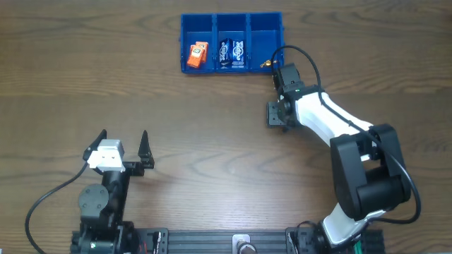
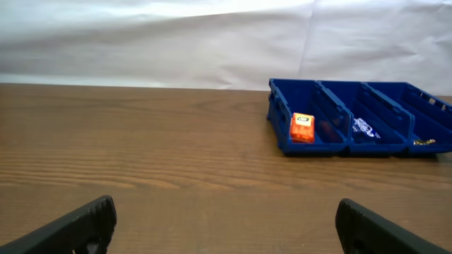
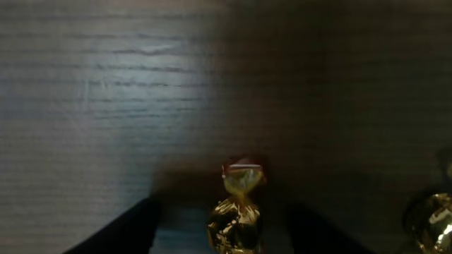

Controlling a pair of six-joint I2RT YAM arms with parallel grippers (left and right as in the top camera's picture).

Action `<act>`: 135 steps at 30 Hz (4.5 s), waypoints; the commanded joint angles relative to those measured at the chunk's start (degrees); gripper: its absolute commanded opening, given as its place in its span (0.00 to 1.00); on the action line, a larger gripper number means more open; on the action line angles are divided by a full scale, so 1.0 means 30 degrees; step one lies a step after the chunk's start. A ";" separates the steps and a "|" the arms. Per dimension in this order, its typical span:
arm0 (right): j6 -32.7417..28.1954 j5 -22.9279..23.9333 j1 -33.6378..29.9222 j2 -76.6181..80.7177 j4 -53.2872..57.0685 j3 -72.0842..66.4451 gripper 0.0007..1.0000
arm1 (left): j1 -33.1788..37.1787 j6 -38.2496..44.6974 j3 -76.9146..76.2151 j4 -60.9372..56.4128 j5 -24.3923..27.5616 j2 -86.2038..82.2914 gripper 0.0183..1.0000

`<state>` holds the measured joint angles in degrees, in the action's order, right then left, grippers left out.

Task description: Sort Candies Into Trays

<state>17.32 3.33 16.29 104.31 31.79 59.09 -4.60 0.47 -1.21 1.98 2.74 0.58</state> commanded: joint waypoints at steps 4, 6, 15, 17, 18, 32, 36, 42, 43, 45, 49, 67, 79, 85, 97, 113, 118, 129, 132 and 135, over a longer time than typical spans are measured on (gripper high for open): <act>0.0168 0.0350 -0.0102 0.0408 0.0000 -0.0080 0.33 | 0.0066 0.0277 0.0313 0.0794 -0.0117 -0.0109 1.00; 0.0168 0.0350 -0.0124 0.0408 0.0007 -0.0080 0.26 | 0.0066 0.0277 0.0313 0.0794 -0.0117 -0.0109 1.00; 0.0313 0.0240 -0.0313 0.0189 0.0226 -0.0051 0.04 | 0.0066 0.0277 0.0313 0.0794 -0.0117 -0.0109 1.00; 0.0357 0.0022 -0.0233 -0.0576 0.0525 -0.0036 0.04 | 0.0066 0.0277 0.0313 0.0794 -0.0117 -0.0109 1.00; 0.0379 -0.0022 -0.0153 -0.1377 0.0736 -0.0036 0.04 | 0.0066 0.0277 0.0313 0.0794 -0.0117 -0.0109 1.00; -0.1632 0.2594 0.0583 -0.0597 0.5559 1.5001 0.03 | 0.0066 0.0277 0.0313 0.0794 -0.0117 -0.0109 1.00; -0.2339 0.2594 0.0568 0.3060 0.6215 1.8797 0.03 | 0.0066 0.0277 0.0313 0.0794 -0.0117 -0.0109 1.00; -0.2237 0.2186 0.0219 0.6492 0.5501 2.0225 0.04 | 0.0066 0.0277 0.0313 0.0794 -0.0117 -0.0109 1.00; -0.2237 0.1996 0.0153 0.6776 0.5384 2.0218 0.04 | 0.0066 0.0277 0.0313 0.0794 -0.0117 -0.0109 1.00; -0.2237 0.1843 0.0117 0.7308 0.5297 2.0218 0.04 | 0.0066 0.0277 0.0313 0.0794 -0.0109 -0.0109 1.00; -0.2237 0.1858 0.0117 0.7883 0.5282 2.0210 0.31 | 0.0066 0.0277 0.0313 0.0794 -0.0117 -0.0109 1.00; -0.2477 0.3461 -0.0393 0.2681 1.0411 1.8702 1.00 | 0.0066 0.0277 0.0313 0.0794 -0.0117 -0.0109 1.00; -0.1137 0.2586 -0.2878 -0.4983 0.6368 0.4299 1.00 | 0.0066 0.0277 0.0313 0.0794 -0.0117 -0.0109 1.00; -0.1166 0.0816 -0.3767 -0.4816 0.1785 -0.0160 1.00 | 0.0066 0.0277 0.0313 0.0794 -0.0117 -0.0109 1.00; -0.1282 0.0481 -0.4102 -0.1967 0.0262 -0.0430 0.99 | 0.0066 0.0277 0.0313 0.0794 -0.0117 -0.0109 1.00; -0.1297 0.0561 -0.4386 -0.0780 0.1144 -0.0452 0.85 | 0.0066 0.0277 0.0313 0.0794 -0.0117 -0.0109 1.00; -0.1297 0.0561 -0.4386 -0.0758 0.1129 -0.0554 0.80 | 0.0066 0.0277 0.0313 0.0794 -0.0117 -0.0109 1.00; -0.1290 0.0568 -0.4605 -0.0612 0.1064 -0.0576 0.66 | 0.0066 0.0277 0.0313 0.0794 -0.0117 -0.0109 1.00; -0.1282 0.0605 -0.4605 -0.0583 0.1027 -0.0576 0.63 | 0.0066 0.0277 0.0313 0.0794 -0.0117 -0.0109 1.00; -0.1282 0.0641 -0.4605 -0.0576 0.0911 -0.0576 0.57 | 0.0066 0.0277 0.0313 0.0794 -0.0117 -0.0109 1.00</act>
<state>13.30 4.71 2.83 101.65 34.83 57.89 -4.60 0.49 -1.21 2.00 2.72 0.58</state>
